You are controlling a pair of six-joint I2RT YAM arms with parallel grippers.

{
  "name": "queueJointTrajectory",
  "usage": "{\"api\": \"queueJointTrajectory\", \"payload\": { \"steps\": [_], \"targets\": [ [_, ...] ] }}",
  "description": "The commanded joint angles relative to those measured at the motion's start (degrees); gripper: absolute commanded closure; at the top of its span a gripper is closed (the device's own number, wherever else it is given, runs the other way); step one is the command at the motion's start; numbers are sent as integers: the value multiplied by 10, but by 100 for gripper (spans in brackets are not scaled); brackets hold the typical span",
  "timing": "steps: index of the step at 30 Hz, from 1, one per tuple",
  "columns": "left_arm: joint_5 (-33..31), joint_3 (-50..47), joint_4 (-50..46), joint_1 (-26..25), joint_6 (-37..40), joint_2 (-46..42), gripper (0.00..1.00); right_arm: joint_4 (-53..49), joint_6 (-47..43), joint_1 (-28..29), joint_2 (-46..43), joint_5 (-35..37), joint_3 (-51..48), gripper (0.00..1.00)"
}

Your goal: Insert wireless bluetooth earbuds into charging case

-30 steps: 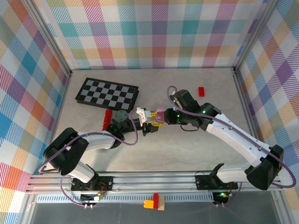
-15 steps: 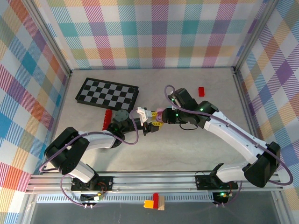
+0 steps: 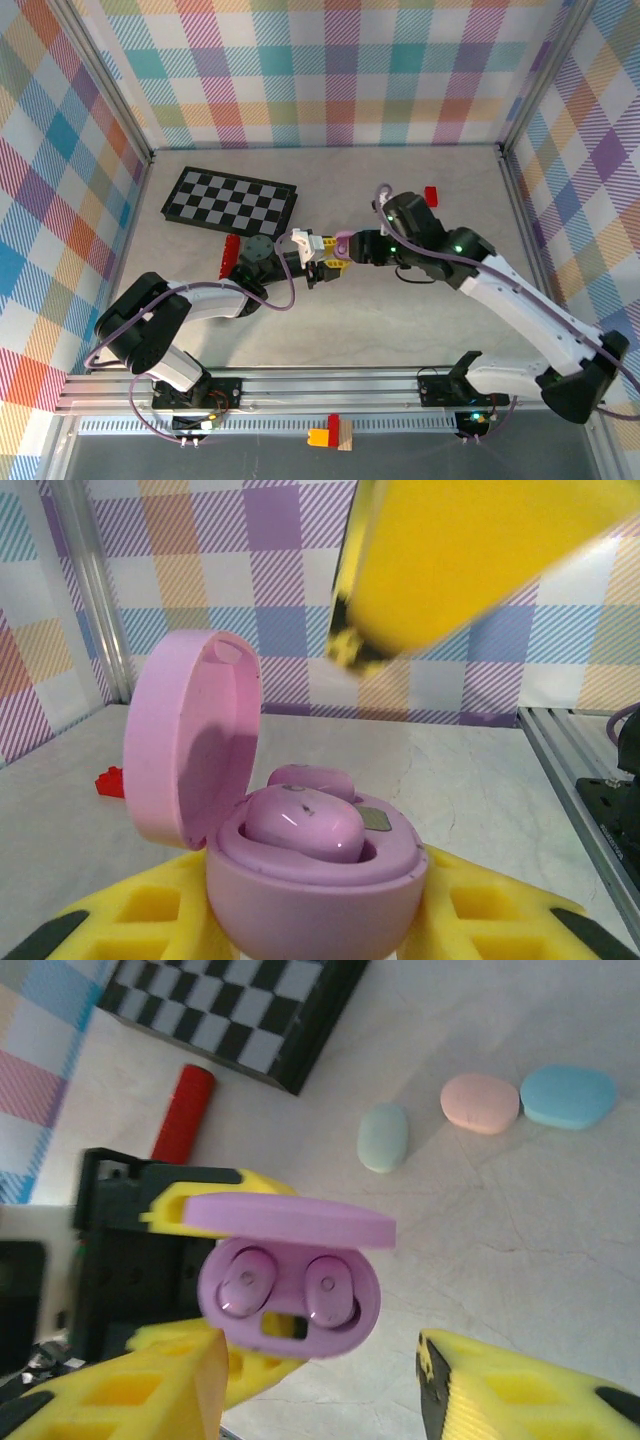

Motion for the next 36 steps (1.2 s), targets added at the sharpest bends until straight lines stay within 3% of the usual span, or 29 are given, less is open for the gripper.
{"api": "queueJointTrajectory", "payload": {
  "steps": [1, 5, 10, 14, 23, 31, 34, 36],
  "targets": [
    [4, 8, 36, -5, -2, 3, 63, 36, -18, 0, -22, 14, 1, 46],
    [5, 4, 45, -5, 3, 8, 63, 29, -23, -6, 0, 33, 39, 48],
    [10, -2, 51, -5, 6, 3, 63, -19, -17, -15, 70, 41, 105, 65],
    [8, 0, 29, -5, 14, -6, 63, -24, -26, -16, 103, 28, 125, 71],
    [-17, 11, 30, -5, 2, -7, 63, -36, -25, -18, 118, -11, 104, 73],
    [-25, 23, 38, -5, -12, -3, 63, -31, -8, -20, 83, -9, 82, 68],
    [-27, 24, 51, -5, -21, -2, 63, -9, 14, -31, 62, -20, 66, 52],
    [-31, 24, 66, -5, -31, -2, 63, 30, 29, -52, 39, -67, 37, 43]
  ]
}}
